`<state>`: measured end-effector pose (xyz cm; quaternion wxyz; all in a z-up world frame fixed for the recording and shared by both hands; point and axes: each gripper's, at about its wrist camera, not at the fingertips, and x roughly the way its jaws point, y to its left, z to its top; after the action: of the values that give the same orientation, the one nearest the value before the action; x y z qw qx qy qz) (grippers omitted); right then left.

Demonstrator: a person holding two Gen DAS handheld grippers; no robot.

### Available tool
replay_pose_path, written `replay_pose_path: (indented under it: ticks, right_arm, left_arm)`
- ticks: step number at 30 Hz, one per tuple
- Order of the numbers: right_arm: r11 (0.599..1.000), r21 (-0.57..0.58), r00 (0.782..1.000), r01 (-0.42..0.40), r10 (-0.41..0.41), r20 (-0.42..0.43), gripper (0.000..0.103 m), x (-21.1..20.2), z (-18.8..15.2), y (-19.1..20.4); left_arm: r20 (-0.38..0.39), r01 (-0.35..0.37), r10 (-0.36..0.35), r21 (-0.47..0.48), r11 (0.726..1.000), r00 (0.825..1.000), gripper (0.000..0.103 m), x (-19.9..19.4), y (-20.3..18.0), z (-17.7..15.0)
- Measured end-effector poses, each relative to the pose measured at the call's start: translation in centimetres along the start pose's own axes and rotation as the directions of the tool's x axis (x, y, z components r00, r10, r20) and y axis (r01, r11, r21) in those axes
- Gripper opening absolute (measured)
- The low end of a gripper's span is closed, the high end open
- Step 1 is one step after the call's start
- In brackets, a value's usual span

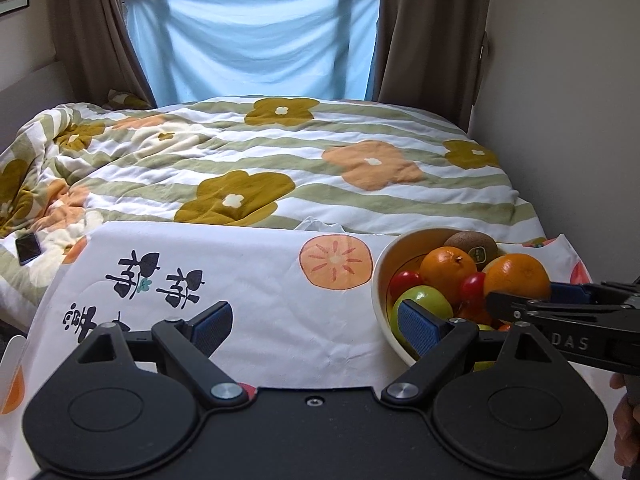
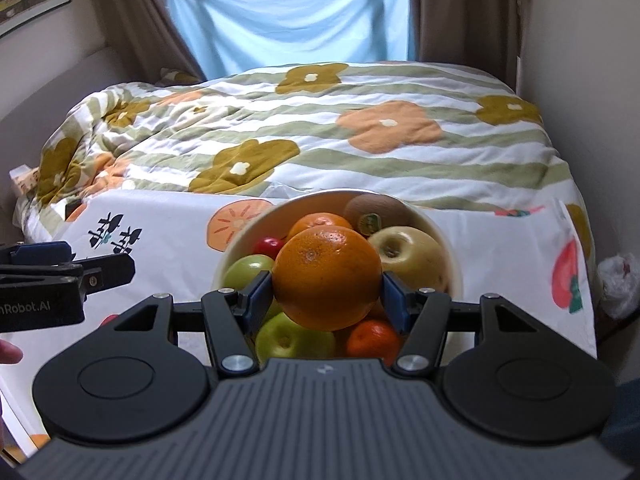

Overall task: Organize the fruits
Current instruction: 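Open the left tool to drop the tomato while the right tool releases the orange into the bowl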

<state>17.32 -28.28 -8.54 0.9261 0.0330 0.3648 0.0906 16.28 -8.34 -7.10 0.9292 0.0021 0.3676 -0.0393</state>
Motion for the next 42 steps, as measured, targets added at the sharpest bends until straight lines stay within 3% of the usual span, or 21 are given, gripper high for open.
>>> replay_pose_path:
  ticks: [7,9,14,31,42]
  right_arm:
    - [0.998,-0.058,1.000,0.000,0.000,-0.012,0.076,1.1,-0.5,1.8]
    - [0.996,-0.082,1.000,0.022,-0.022,-0.009,0.086,1.2,-0.8,2.2]
    - [0.994,-0.101,0.999,0.036,-0.036,0.001,0.095,1.1,-1.1,2.7]
    - [0.995,-0.098,1.000,0.010,-0.008,0.014,0.095,-0.5,-1.1,2.7]
    - [0.998,-0.070,0.997,0.004,0.002,0.083,0.095,-7.8,1.0,2.7]
  left_arm:
    - [-0.007,-0.006,0.006,-0.008,1.000,1.000,0.092,-0.2,0.2,-0.6]
    - [-0.011,-0.008,0.008,-0.011,1.000,1.000,0.092,-0.1,0.3,-0.7]
    - [-0.016,-0.012,0.012,-0.018,1.000,1.000,0.092,-0.2,0.6,-1.0]
    - [0.016,-0.036,0.036,-0.029,0.999,0.999,0.092,-2.0,0.6,-1.0]
    - [0.148,-0.069,0.074,-0.038,0.997,0.986,0.092,-9.6,0.9,-0.1]
